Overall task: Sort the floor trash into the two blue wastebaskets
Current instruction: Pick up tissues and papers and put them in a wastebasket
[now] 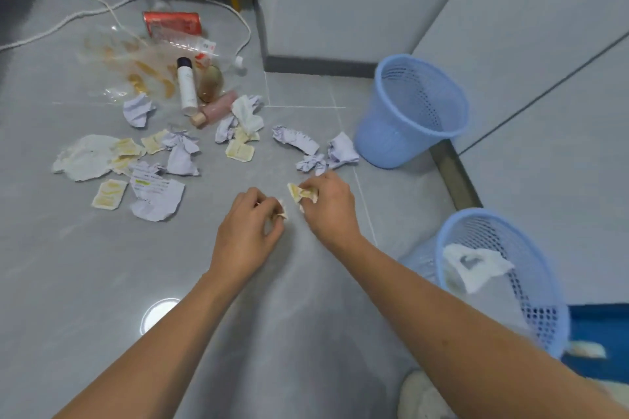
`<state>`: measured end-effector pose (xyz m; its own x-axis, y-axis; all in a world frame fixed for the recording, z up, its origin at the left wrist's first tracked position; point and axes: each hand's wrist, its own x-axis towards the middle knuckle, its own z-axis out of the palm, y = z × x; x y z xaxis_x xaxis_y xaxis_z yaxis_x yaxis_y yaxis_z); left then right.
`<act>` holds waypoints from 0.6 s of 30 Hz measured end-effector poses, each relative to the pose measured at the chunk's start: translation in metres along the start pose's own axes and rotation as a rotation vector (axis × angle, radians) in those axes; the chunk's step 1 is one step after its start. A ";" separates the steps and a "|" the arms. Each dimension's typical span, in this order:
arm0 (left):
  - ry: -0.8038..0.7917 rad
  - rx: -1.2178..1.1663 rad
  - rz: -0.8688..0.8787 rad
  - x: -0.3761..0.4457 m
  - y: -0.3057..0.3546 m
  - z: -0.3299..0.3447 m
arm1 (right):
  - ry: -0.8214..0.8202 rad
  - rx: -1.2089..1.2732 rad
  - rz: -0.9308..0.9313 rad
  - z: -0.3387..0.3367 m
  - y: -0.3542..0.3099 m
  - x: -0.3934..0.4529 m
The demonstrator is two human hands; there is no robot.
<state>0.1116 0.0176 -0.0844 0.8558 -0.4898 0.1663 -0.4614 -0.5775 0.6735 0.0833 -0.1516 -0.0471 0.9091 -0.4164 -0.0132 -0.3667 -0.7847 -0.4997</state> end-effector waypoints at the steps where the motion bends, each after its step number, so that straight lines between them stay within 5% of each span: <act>1: -0.012 -0.027 0.050 0.006 0.025 0.001 | 0.051 0.012 0.039 -0.025 0.006 -0.008; 10: -0.178 -0.198 0.357 0.017 0.222 0.068 | 0.386 -0.036 0.384 -0.195 0.101 -0.107; 14: -0.387 -0.044 0.394 0.004 0.252 0.095 | 0.235 -0.082 0.518 -0.204 0.132 -0.141; 18: -0.361 -0.032 0.406 -0.001 0.235 0.073 | 0.138 -0.106 0.526 -0.195 0.124 -0.142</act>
<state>-0.0144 -0.1653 0.0213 0.4731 -0.8658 0.1632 -0.7256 -0.2779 0.6295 -0.1300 -0.2792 0.0614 0.5663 -0.8153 -0.1204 -0.7888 -0.4939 -0.3659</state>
